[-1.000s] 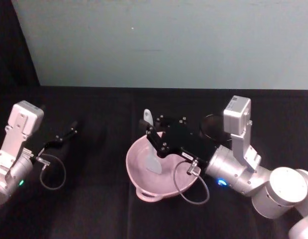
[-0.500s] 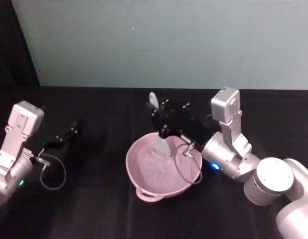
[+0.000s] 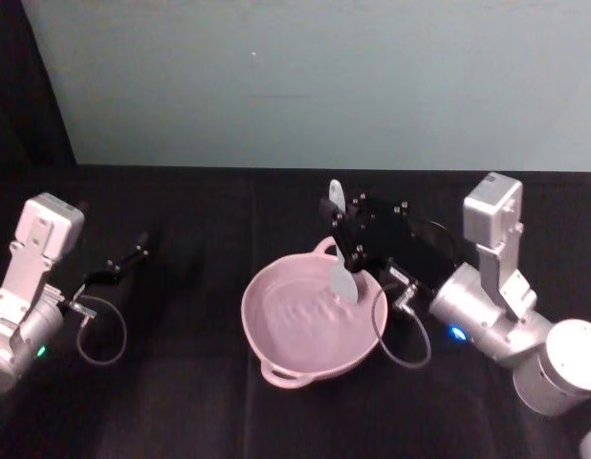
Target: Use the one hand to pick up the spoon and stir the clear water in the bowl.
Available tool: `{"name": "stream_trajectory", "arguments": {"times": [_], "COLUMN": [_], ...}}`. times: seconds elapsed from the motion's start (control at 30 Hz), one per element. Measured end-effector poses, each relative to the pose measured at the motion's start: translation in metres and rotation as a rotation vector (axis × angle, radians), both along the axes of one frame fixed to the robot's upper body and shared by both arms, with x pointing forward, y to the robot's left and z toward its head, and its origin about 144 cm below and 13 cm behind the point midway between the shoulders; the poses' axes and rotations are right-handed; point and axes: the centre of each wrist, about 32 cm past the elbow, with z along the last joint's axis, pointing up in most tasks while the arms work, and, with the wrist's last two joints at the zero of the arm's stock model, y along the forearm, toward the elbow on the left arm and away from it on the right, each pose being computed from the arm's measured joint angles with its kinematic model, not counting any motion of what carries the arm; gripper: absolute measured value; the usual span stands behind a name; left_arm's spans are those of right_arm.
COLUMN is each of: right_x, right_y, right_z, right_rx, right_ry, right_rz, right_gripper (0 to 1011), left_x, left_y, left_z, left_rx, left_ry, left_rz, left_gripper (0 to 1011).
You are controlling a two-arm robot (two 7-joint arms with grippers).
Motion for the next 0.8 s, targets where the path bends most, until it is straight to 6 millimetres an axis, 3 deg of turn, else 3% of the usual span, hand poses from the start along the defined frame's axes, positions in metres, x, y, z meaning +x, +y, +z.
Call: {"name": "stream_trajectory", "arguments": {"times": [0.37,0.8], "right_x": [-0.019,0.004], "right_y": [0.01,0.035], "right_z": [-0.008,-0.016], "right_rx": [0.073,0.112], "right_ry": [0.063,0.069], "right_rz": [0.15,0.155], "right_gripper": [116,116], "left_x": [0.0,0.0], "left_y": [0.0,0.0], "left_z": [0.0,0.0], "left_rx": [0.0,0.0], "left_ry": [0.0,0.0], "left_rz": [0.0,0.0], "left_gripper": [1005,1005]}}
